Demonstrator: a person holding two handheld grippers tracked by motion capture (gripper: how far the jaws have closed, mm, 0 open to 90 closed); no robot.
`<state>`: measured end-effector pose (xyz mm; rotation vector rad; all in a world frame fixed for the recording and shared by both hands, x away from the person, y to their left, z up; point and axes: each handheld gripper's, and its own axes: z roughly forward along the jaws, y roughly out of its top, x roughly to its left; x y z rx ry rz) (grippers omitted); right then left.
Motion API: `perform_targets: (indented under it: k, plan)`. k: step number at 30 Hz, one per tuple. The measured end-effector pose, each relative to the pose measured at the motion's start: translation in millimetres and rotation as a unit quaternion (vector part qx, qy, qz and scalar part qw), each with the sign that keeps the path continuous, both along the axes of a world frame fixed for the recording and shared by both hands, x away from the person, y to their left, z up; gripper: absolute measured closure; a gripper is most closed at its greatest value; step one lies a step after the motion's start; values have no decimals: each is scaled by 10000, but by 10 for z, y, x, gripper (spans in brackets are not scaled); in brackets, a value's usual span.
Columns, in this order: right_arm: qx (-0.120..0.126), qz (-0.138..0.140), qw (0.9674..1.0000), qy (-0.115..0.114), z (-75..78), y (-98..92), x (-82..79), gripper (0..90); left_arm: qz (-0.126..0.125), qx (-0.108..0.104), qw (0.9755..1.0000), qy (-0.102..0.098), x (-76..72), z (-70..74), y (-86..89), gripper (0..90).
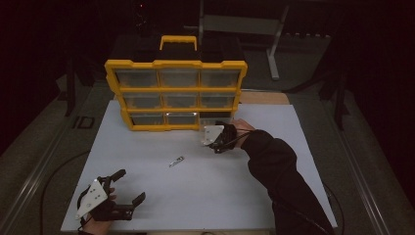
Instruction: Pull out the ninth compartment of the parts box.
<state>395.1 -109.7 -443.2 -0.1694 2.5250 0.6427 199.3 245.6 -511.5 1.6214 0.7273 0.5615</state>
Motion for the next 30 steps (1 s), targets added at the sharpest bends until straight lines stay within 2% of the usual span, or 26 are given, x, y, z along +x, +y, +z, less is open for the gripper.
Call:
perform_targets:
  k: [1,3,9,11,14,15,19,23,26,30]
  plan:
    - [22,-99,9999,23,6,-14,8,366,1,-8,10000,3,1,-1,-1,0]
    - [108,-244,9996,11,31,-38,17,260,-4,-17,10000,10,3,-2,-1,0]
    - [407,-667,9968,133,139,-91,40,110,-2,13,10000,24,2,-2,-5,0]
    - [622,-877,9938,300,174,-116,48,96,11,-2,10000,25,2,-2,-2,0]
    - [938,-1102,9888,377,237,-176,71,92,12,0,10000,31,6,-3,1,0]
    - [1073,-1171,9868,326,258,-201,70,92,10,-1,10000,33,6,-4,-2,0]
    - [1648,-1328,9767,353,361,-327,79,92,9,17,10000,30,5,-4,-4,0]
    - [2212,-1544,9623,353,436,-439,73,92,18,14,10000,34,7,-5,-2,0]
    - [2435,-1677,9546,355,464,-506,60,92,16,21,10000,35,8,-6,-4,0]
    - [2548,-1826,9488,393,452,-587,32,93,18,11,10000,33,9,-5,-3,0]
